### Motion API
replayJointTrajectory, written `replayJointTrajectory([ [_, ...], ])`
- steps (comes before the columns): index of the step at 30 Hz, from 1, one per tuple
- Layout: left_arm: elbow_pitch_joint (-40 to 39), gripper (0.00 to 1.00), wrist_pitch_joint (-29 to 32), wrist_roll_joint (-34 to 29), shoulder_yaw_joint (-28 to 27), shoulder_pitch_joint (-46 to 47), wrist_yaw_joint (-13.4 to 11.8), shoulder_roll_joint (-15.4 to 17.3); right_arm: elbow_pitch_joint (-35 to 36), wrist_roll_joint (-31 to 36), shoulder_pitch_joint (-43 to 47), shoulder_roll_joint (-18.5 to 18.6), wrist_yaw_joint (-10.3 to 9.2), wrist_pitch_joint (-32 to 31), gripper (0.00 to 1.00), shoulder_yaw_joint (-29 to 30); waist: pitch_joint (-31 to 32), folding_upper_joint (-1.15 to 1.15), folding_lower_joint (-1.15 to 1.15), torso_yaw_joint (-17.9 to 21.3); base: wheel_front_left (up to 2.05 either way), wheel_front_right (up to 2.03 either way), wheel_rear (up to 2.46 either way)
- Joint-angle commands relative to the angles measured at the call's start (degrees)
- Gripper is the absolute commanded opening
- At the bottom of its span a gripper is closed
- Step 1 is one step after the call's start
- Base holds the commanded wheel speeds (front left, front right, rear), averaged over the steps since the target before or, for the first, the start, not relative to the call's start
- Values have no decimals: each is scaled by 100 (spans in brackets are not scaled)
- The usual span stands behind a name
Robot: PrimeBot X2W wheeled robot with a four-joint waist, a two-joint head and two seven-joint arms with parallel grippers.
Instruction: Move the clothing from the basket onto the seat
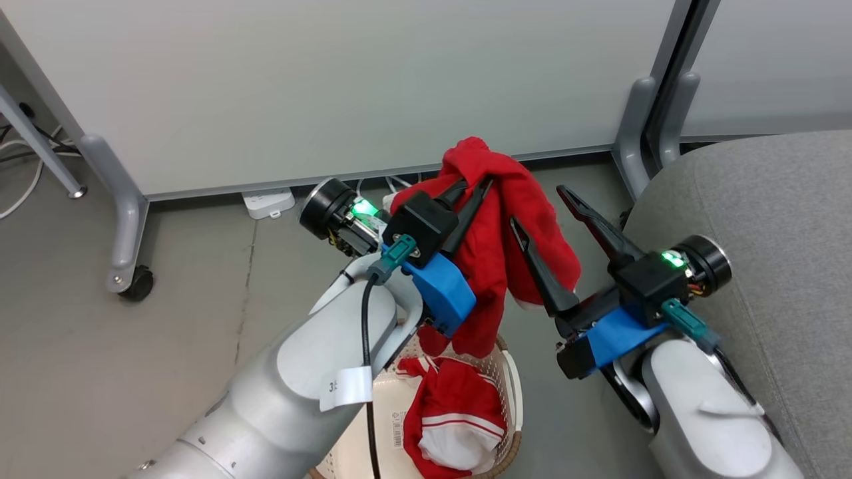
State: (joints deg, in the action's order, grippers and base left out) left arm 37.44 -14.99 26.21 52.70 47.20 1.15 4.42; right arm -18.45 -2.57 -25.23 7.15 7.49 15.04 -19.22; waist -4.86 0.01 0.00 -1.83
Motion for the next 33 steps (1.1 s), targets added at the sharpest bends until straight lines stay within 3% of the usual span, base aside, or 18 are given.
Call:
replayJointTrajectory([
  [1, -16, 0, -29, -27, 23, 85, 21, -18, -155, 58, -154, 58, 1, 22, 100, -45, -44, -1, 0, -31, 0, 0, 0],
  [13, -145, 0, -29, -63, 234, 124, 78, -136, -1237, 266, -784, 107, 1, 23, 100, -80, -206, -1, 0, -120, 0, 0, 0],
  [14, -157, 0, -29, -60, 247, 115, 79, -141, -1302, 271, -806, 94, 1, 22, 91, -79, -204, -1, 0, -122, 0, 0, 0],
  [15, -160, 0, -29, -55, 256, 107, 75, -143, -1328, 271, -831, 74, 1, 22, 0, -76, -203, -1, 0, -123, 0, 0, 0],
  [33, -96, 0, -29, -31, 315, 139, 94, -156, -1315, 202, -827, -8, 1, 22, 0, -10, -178, -1, 0, -123, 0, 0, 0],
])
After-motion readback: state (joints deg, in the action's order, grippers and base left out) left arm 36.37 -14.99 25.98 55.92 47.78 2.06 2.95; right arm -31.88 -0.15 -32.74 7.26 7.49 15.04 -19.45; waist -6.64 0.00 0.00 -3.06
